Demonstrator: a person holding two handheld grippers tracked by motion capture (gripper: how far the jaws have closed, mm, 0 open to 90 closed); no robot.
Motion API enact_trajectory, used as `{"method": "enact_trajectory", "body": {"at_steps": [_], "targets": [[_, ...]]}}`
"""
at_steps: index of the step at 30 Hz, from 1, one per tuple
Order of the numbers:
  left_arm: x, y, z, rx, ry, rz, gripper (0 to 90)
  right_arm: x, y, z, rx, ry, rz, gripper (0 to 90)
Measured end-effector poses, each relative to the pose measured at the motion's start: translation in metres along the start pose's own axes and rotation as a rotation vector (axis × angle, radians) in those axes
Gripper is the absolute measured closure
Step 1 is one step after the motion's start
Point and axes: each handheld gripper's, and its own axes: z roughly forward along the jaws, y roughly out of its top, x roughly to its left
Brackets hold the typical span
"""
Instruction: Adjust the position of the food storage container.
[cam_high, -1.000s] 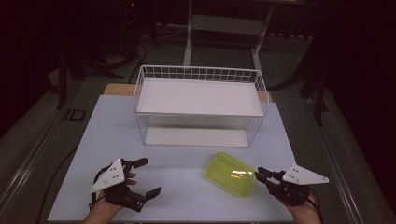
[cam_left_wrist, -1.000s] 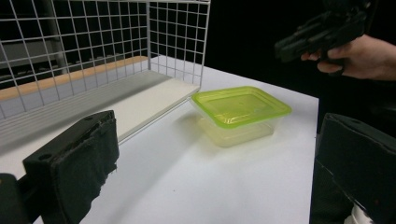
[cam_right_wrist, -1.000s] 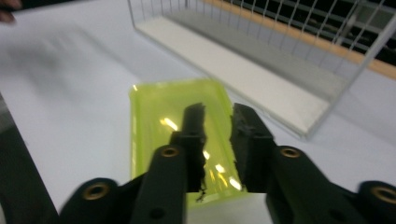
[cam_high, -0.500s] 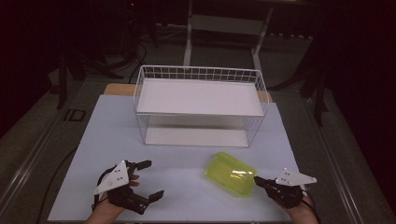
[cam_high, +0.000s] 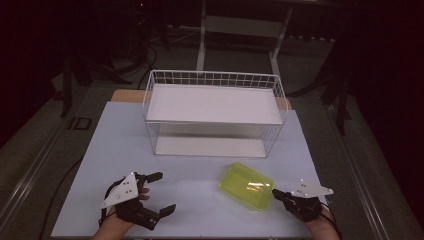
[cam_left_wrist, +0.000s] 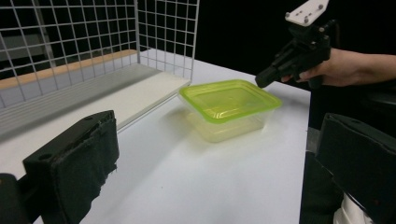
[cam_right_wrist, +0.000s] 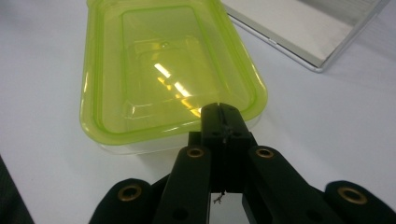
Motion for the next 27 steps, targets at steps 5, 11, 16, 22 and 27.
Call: {"method": "enact_trajectory", "body": {"at_steps": [5, 11, 16, 22, 27], "targets": [[0.001, 0.000, 0.002, 0.005, 0.002, -0.008, 0.1, -0.004, 0.005, 0.007, -0.001, 0.012, -0.031, 90.0], [-0.003, -0.001, 0.004, 0.019, -0.009, 0.004, 0.1, -0.008, 0.019, 0.023, 0.000, 0.024, -0.059, 90.0], [-0.002, -0.001, 0.003, 0.016, 0.013, -0.003, 0.0, -0.009, 0.026, 0.025, -0.016, 0.031, -0.069, 90.0], [0.002, -0.001, 0.000, 0.001, 0.037, -0.024, 0.1, -0.011, 0.020, 0.022, -0.012, 0.039, -0.041, 90.0], [0.004, -0.002, -0.001, -0.012, 0.039, -0.040, 0.0, -0.012, 0.014, 0.026, -0.006, 0.041, -0.028, 90.0]]}}
